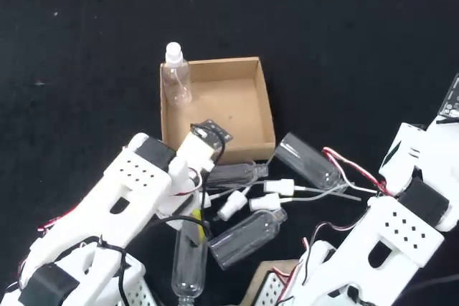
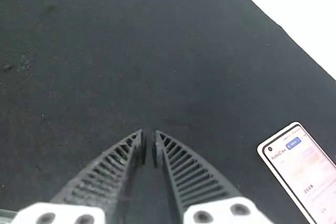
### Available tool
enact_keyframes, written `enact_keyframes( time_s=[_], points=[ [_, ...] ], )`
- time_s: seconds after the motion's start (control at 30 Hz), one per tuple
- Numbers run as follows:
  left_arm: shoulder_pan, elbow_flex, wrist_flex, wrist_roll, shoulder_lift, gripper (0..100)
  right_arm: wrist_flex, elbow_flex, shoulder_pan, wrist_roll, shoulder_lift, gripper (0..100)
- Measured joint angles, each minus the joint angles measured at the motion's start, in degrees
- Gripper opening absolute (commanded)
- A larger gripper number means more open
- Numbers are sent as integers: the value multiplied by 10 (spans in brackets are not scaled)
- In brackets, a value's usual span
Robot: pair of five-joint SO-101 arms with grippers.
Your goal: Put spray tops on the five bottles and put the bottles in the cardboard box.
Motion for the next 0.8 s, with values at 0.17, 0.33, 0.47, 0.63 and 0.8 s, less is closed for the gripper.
enact_keyframes(
  time_s=[0.17,0.33,0.47,0.63,0.8],
  points=[
    [41,15,-4,102,0,316,0,0,0,0,0,15],
    [97,41,-5,174,0,315,0,0,0,0,1,15],
    [100,76,-47,178,0,315,0,0,0,0,1,15],
    [59,141,-163,183,0,314,0,0,0,0,1,15],
    [53,175,-205,183,0,314,0,0,0,0,1,15]
  ],
)
